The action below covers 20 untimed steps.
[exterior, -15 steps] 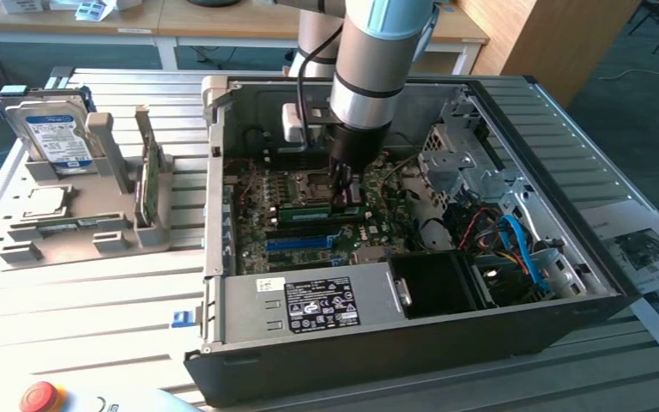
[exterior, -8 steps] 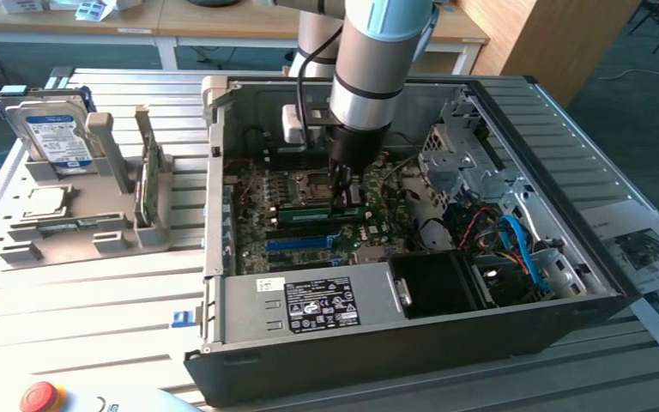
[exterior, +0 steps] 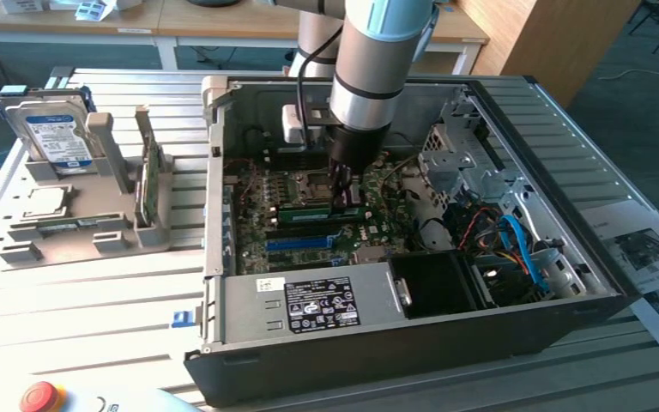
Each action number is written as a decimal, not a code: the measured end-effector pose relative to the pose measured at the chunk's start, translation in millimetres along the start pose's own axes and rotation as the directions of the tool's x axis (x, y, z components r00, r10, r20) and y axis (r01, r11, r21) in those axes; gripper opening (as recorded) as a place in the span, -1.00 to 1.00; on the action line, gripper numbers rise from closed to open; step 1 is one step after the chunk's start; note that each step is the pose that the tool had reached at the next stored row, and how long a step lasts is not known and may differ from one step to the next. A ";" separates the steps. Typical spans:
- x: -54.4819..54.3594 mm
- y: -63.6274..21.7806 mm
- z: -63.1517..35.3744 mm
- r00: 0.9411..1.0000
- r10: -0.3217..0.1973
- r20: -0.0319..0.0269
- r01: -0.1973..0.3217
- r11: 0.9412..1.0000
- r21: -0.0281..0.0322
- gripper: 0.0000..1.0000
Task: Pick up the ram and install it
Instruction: 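Insert the ram into the slot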
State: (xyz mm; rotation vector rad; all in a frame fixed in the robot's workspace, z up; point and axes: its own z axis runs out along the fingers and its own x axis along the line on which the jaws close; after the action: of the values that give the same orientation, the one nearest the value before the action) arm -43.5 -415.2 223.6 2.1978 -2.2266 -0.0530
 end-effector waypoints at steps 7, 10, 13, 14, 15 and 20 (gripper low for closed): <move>0.0 0.0 0.0 1.000 0.000 0.000 0.000 1.000 0.000 -0.50; 0.0 0.0 0.0 1.000 0.000 0.000 0.000 1.000 0.000 -0.50; 0.0 0.0 0.0 1.000 0.000 0.000 0.000 1.000 0.000 -0.50; 0.0 0.0 0.0 1.000 0.000 0.000 0.000 1.000 0.000 -0.50; 0.0 0.0 0.0 1.000 0.000 0.000 0.000 1.000 0.000 -0.50; 0.0 0.0 0.0 1.000 0.000 0.000 0.000 1.000 0.000 -0.50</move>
State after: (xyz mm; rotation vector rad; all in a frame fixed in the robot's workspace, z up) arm -43.5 -415.2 223.6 2.1978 -2.2265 -0.0529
